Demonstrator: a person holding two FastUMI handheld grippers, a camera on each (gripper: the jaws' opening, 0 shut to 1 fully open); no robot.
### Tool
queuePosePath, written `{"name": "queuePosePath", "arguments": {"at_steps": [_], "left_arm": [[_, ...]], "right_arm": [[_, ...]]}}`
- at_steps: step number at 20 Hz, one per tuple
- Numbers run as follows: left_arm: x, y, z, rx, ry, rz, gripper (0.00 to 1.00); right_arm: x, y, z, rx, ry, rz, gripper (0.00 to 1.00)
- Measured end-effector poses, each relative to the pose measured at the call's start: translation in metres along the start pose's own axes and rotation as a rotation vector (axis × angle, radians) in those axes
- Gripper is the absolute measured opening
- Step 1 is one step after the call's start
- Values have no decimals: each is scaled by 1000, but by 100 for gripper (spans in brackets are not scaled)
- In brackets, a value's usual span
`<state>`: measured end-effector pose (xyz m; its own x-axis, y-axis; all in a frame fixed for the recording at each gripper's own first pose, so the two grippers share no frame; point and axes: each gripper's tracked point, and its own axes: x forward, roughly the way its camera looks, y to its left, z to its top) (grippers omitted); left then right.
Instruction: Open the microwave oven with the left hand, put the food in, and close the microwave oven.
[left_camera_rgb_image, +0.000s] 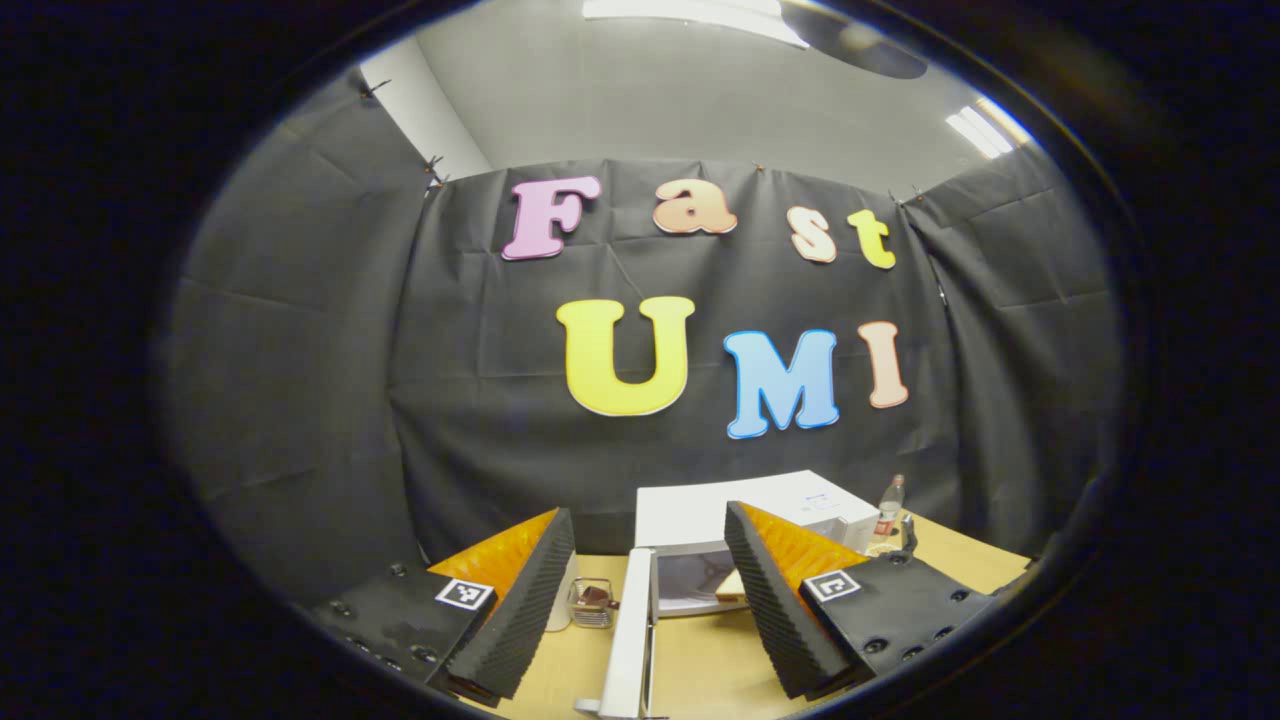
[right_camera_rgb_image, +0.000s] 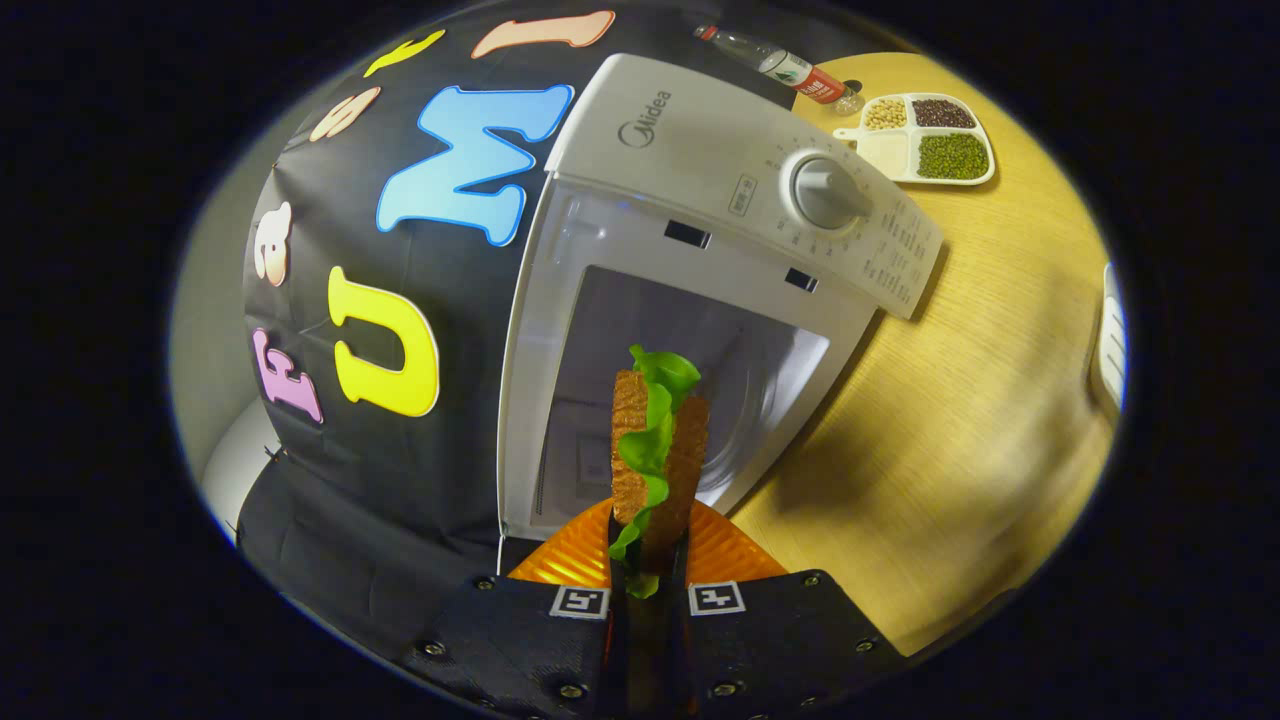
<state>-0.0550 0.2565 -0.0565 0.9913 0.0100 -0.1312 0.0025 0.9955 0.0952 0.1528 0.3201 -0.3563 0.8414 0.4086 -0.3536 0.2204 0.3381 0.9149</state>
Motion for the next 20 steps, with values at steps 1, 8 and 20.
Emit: {"name": "queuePosePath", "arguments": {"at_steps": [1,8,20], "left_arm": [[-2,5,-3,-11,8,11,100],[-22,45,-10,22,59,59,100],[-32,66,-38,-11,103,91,97]], "right_arm": [[13,2,1,23,-25,1,15],[77,-4,8,177,-208,-16,15],[151,-22,22,243,-331,-82,15]]}}
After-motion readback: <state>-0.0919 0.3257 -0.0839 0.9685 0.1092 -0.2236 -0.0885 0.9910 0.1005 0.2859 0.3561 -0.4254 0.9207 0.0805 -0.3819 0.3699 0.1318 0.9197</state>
